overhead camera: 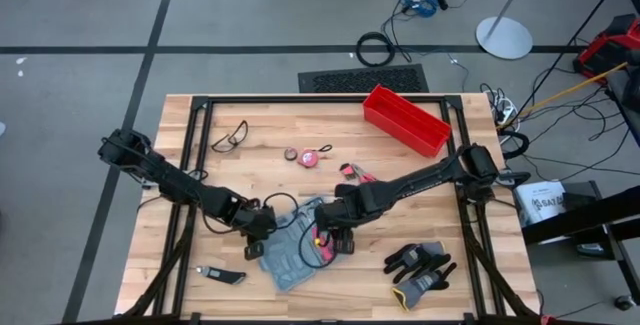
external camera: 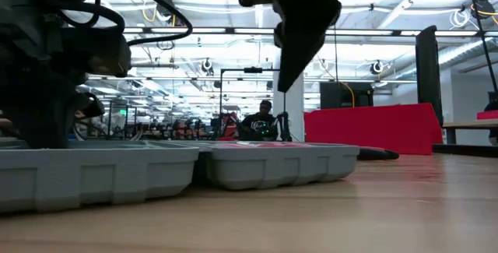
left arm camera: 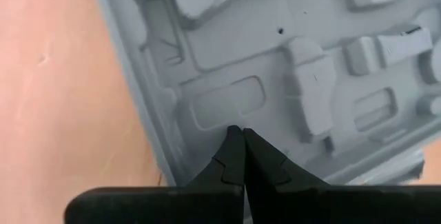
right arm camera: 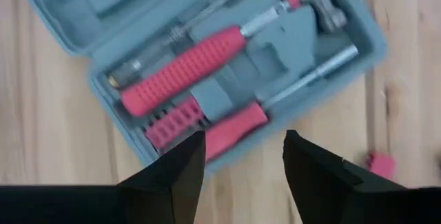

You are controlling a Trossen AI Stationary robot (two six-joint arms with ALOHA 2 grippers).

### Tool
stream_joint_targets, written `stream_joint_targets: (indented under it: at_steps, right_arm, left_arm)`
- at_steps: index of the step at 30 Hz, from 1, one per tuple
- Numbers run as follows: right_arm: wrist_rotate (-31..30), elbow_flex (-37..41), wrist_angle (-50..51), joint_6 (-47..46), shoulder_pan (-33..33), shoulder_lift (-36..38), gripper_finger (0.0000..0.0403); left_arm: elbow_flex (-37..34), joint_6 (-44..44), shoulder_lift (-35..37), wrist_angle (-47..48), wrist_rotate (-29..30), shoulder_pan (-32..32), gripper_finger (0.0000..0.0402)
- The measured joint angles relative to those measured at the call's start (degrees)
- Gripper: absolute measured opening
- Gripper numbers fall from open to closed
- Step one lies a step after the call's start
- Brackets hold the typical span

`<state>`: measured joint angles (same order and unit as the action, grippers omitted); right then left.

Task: Prefit tool cases
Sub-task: Remove the hammer from the toolbox

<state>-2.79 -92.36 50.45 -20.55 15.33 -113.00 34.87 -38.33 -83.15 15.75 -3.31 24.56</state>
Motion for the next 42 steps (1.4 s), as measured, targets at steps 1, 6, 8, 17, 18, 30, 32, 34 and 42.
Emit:
stream_joint_targets:
  at_steps: [1, 6, 8, 17, 18, 30, 32, 34, 42]
  right_arm:
    - [-0.10, 0.00, -1.55, -0.68, 0.28, -0.34, 0.0182]
    - [1.92, -0.02, -2.22, -4.57, 1.60, -4.61, 0.0182]
    - [3.58, 0.00, -2.22, -5.87, 2.23, -5.96, 0.0182]
    - [7.51, 0.00, -4.38, -12.82, 3.54, -7.70, 0.0182]
    - [8.24, 0.00, -4.17, -14.10, 3.54, -7.71, 0.0182]
    - [9.43, -0.40, -4.28, -18.82, 3.14, -12.26, 0.0182]
    - [9.68, -0.56, -4.36, -17.61, 3.00, -13.48, 0.0182]
    - [9.33, -0.75, -4.14, -16.18, 2.96, -14.47, 0.0180]
    - [2.15, -0.83, -3.87, -10.67, 3.95, -15.47, 0.0131]
  left_arm:
    - [0.02, -0.30, 0.00, 0.02, 0.52, 0.02, 0.0001]
    - [0.07, -2.63, 0.03, -0.13, 2.19, 0.03, 0.0001]
    - [0.07, -3.56, 0.04, -0.25, 2.73, 0.13, 0.0001]
    - [0.07, -8.20, 0.04, -1.83, 4.33, 1.32, 0.0001]
    - [0.07, -9.07, 0.04, -2.08, 4.32, 1.46, 0.0001]
    - [0.10, -13.69, -0.05, -4.31, 7.43, 4.54, 0.0001]
    - [0.11, -13.46, -0.11, -4.61, 8.23, 4.94, 0.0001]
    - [0.11, -13.40, -0.11, -4.72, 8.61, 5.20, 0.0001]
    - [0.15, -10.80, -0.11, -4.97, 10.38, 5.20, 0.0001]
